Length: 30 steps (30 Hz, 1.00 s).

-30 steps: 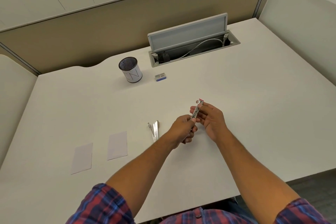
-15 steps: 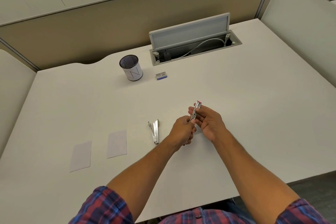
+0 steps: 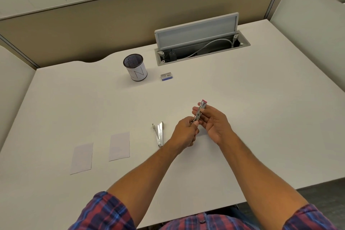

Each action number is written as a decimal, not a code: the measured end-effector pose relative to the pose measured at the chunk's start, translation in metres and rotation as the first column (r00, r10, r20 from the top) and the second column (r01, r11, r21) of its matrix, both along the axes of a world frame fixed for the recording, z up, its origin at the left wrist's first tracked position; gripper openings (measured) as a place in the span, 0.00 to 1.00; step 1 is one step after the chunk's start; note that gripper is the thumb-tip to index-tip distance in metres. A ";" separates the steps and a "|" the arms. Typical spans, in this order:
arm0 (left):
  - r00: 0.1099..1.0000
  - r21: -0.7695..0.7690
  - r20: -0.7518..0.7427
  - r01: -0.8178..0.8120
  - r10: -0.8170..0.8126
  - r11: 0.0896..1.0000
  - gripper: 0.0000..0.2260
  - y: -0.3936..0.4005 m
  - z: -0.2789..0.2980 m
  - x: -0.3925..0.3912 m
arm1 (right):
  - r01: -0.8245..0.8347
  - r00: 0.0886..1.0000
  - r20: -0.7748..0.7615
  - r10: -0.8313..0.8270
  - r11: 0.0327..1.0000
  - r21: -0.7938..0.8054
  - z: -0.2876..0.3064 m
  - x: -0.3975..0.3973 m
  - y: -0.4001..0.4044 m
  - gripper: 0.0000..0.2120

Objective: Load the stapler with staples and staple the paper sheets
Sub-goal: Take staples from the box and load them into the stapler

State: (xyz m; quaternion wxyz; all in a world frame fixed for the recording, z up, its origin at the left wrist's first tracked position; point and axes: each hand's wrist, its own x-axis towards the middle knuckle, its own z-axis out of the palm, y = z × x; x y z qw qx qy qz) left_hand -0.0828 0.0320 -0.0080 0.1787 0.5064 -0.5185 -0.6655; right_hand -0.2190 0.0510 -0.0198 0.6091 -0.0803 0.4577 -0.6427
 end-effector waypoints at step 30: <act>0.993 -0.056 0.054 -0.099 0.102 0.993 0.11 -0.010 -0.014 0.021 | 0.018 0.233 -0.969 -0.084 0.996 -0.082 -0.017 0.031 -0.007 0.02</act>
